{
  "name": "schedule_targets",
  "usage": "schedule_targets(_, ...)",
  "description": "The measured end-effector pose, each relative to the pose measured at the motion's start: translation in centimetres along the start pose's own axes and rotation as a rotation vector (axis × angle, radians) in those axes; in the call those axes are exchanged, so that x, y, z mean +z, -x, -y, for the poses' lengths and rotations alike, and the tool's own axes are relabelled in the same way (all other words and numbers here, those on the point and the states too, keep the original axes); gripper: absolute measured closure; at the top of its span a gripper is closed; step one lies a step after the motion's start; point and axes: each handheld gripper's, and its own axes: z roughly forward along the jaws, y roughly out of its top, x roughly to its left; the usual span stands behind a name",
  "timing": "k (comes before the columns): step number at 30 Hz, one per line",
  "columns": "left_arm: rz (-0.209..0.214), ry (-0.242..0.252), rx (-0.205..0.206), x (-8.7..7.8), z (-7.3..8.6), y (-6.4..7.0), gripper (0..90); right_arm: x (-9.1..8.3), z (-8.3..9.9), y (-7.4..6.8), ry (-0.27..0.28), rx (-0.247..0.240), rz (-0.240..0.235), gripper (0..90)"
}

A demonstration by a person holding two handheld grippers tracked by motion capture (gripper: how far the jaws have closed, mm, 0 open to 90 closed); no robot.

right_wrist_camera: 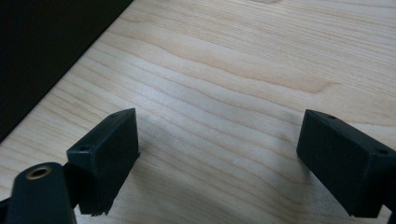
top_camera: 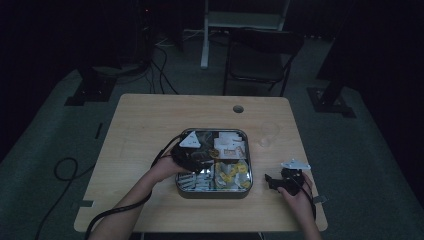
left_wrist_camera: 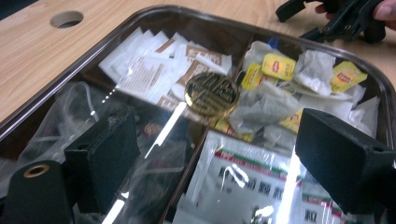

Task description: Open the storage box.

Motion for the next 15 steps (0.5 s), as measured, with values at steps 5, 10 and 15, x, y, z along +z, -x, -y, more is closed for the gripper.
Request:
schedule_targets(5, 0.013, 0.004, 0.011, 0.9, -0.6, 0.1, 21.2, 0.0, 0.0, 0.0, 0.0, 0.0, 0.0, 12.4)
schedule_targets(10, 0.016, -0.012, -0.005, 1.5, -0.8, -0.2, 30.3, 0.0, 0.0, 0.0, 0.0, 0.001, 0.0, 12.4)
schedule_targets(15, 0.018, -0.033, 0.008, 2.1, -1.0, -0.4, 41.6, 0.0, 0.0, 0.0, 0.0, 0.0, 0.0, 12.4)
